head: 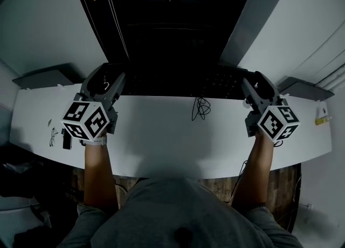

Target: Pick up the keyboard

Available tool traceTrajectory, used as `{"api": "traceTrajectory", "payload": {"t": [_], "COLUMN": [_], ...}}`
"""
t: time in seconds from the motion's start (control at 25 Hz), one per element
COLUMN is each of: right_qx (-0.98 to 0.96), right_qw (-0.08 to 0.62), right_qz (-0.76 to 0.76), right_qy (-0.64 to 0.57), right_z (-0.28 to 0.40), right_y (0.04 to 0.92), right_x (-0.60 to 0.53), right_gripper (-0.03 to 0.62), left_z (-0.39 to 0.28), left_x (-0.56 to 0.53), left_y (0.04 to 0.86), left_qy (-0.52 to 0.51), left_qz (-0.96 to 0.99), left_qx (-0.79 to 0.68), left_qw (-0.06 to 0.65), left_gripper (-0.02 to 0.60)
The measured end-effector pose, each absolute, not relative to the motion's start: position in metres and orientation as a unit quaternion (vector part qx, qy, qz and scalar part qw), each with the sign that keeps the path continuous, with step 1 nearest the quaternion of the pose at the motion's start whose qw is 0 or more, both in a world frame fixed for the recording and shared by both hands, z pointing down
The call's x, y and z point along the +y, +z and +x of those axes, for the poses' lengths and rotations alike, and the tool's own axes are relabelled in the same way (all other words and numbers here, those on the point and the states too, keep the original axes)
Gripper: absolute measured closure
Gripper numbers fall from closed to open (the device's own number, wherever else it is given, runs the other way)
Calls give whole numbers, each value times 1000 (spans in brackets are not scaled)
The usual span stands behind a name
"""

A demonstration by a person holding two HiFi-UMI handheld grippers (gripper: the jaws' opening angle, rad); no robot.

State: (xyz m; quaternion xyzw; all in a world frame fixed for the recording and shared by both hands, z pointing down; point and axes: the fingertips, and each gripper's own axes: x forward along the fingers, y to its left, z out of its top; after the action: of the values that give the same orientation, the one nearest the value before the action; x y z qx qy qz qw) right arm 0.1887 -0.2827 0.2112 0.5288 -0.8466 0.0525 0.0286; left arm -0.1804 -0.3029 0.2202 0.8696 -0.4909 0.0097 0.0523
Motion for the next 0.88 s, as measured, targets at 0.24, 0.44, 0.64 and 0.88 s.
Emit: {"api": "traceTrajectory", "payload": {"t": [0.24, 0.44, 0.64, 0.88], "right_qx": [-845, -845, -845, -846], "right_qw": [17, 11, 7, 4], "right_qz": [534, 534, 535, 532], "right_qy": [30, 20, 15, 12], "right_z": [184, 181, 180, 179], "right_y": [198, 192, 188, 186], "right_x": [-274, -271, -269, -267], "right_gripper": [330, 330, 330, 330], "left_z": [-185, -188, -189, -190], "left_x": [-299, -297, -295, -292], "left_y": [208, 202, 197, 195], "left_qy": [0, -4, -7, -8], "left_qz": [872, 872, 872, 872], "left_qx": [-488, -489, -488, -489], "left_qw": [37, 29, 24, 21], "left_gripper": [318, 316, 316, 316]}}
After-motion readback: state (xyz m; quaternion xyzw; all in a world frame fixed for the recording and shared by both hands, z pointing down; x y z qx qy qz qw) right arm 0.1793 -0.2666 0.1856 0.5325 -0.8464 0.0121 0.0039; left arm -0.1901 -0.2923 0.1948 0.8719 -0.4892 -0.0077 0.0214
